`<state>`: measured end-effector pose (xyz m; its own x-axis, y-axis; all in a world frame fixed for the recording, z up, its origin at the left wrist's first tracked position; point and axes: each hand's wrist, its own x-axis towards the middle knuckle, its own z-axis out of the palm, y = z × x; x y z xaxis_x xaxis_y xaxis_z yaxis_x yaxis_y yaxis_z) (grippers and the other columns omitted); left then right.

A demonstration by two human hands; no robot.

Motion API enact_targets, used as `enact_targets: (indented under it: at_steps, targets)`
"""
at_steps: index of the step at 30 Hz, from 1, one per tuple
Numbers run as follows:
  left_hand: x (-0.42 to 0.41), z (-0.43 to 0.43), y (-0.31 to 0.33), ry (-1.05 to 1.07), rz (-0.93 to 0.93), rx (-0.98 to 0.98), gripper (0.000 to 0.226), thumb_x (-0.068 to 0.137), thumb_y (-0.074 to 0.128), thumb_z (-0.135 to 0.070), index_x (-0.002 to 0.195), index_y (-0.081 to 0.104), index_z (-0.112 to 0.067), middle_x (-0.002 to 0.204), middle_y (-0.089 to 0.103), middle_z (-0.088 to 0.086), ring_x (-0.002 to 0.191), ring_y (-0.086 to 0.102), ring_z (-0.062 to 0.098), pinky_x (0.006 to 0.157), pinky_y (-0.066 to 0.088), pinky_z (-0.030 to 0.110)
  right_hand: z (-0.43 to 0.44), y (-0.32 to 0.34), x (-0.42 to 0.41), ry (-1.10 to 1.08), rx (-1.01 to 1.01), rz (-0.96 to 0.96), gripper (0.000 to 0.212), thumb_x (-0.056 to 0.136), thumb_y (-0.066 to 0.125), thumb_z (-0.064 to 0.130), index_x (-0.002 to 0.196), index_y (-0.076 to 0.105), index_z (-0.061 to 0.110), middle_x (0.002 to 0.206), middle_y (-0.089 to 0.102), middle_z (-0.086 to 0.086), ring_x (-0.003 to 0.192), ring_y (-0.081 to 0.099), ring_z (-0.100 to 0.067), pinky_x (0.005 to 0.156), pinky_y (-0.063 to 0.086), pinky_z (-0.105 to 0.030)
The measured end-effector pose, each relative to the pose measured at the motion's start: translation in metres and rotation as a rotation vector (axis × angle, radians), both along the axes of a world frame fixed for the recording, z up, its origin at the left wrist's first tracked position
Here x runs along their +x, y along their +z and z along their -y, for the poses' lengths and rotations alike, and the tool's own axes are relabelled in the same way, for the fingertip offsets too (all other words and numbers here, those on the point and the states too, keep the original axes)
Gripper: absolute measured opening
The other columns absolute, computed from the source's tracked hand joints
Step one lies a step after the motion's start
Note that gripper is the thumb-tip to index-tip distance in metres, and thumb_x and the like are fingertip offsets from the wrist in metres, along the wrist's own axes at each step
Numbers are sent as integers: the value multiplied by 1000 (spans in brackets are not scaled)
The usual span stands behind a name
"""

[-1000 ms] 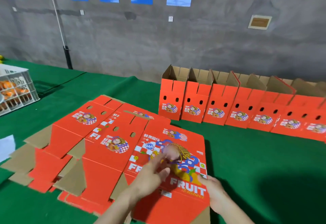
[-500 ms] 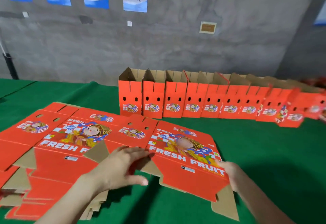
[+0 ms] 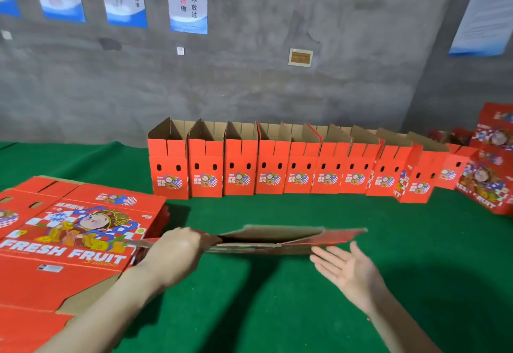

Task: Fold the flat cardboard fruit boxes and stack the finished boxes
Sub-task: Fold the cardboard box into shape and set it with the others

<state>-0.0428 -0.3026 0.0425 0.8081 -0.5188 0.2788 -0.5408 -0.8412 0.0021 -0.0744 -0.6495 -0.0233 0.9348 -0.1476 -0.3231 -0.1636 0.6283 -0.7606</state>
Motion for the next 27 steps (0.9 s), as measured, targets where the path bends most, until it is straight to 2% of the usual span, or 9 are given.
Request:
enact_targets:
  at_steps: [2, 4, 8, 10, 14, 17, 19, 23, 27]
  targets:
    - [6, 4, 11, 4, -72, -55, 30, 90, 48, -12, 107, 65, -30, 92, 71, -1, 87, 66, 19, 73, 48, 30, -8, 3, -13, -1, -286, 108, 29, 103, 31, 10, 109, 58, 3, 119, 64, -22, 100, 67, -38, 84, 53, -45]
    - [11, 10, 25, -6, -109, -81, 24, 90, 50, -12, 97, 68, -26, 85, 70, -1, 80, 65, 18, 70, 49, 29, -17, 14, -23, -43, -650, 246, 28, 98, 42, -3, 108, 62, 13, 115, 67, -11, 95, 69, -26, 80, 57, -37]
    - [18, 34, 53, -7, -82, -32, 19, 90, 51, -8, 84, 67, -17, 80, 67, 2, 75, 60, 23, 61, 41, 30, -31, 47, -26, -44, -1301, 524, 40, 91, 56, 0, 120, 55, 28, 105, 67, 8, 96, 63, 0, 86, 46, -11]
    - [18, 45, 65, 0, -88, 19, 19, 90, 52, -9, 72, 55, -15, 72, 58, 4, 69, 52, 25, 58, 34, 28, -35, 58, -19, 36, -1389, 541, 45, 92, 57, 7, 127, 46, 34, 106, 62, 16, 98, 58, 5, 84, 41, -5]
    - [16, 66, 88, -33, -121, 98, 22, 90, 52, -11, 71, 49, -20, 71, 51, 3, 69, 46, 22, 60, 34, 26, -40, 69, 7, 108, -1409, 463, 39, 94, 58, 25, 118, 36, 45, 109, 50, 29, 91, 58, 3, 81, 42, -13]
    - [17, 76, 101, -62, -106, 79, 13, 91, 55, -13, 83, 59, -22, 70, 45, -6, 73, 44, 15, 66, 33, 24, -42, 70, 24, 114, -1497, 493, 13, 94, 54, 39, 93, 42, 33, 77, 52, 17, 62, 52, 2, 61, 42, -17]
    - [19, 79, 104, -68, -131, 64, 10, 90, 57, -13, 85, 59, -21, 72, 41, -9, 76, 43, 14, 68, 34, 23, -40, 70, 32, 117, -1515, 487, 24, 95, 48, 44, 80, 39, 29, 63, 50, 8, 56, 52, -4, 56, 44, -24]
    - [26, 74, 100, -50, -189, 119, 5, 89, 60, -15, 93, 62, -13, 87, 56, 1, 88, 54, 21, 71, 40, 26, -46, 62, 39, 140, -1558, 451, 29, 98, 41, 44, 75, 34, 29, 67, 53, 8, 62, 56, -2, 55, 41, -20]
    - [37, 58, 105, -54, -281, 78, 15, 85, 68, -26, 97, 65, -18, 83, 55, -7, 76, 50, 12, 64, 36, 22, -59, 60, 48, 100, -1733, 430, 25, 99, 31, 50, 85, 37, 30, 86, 59, 10, 84, 60, -16, 80, 45, -33]
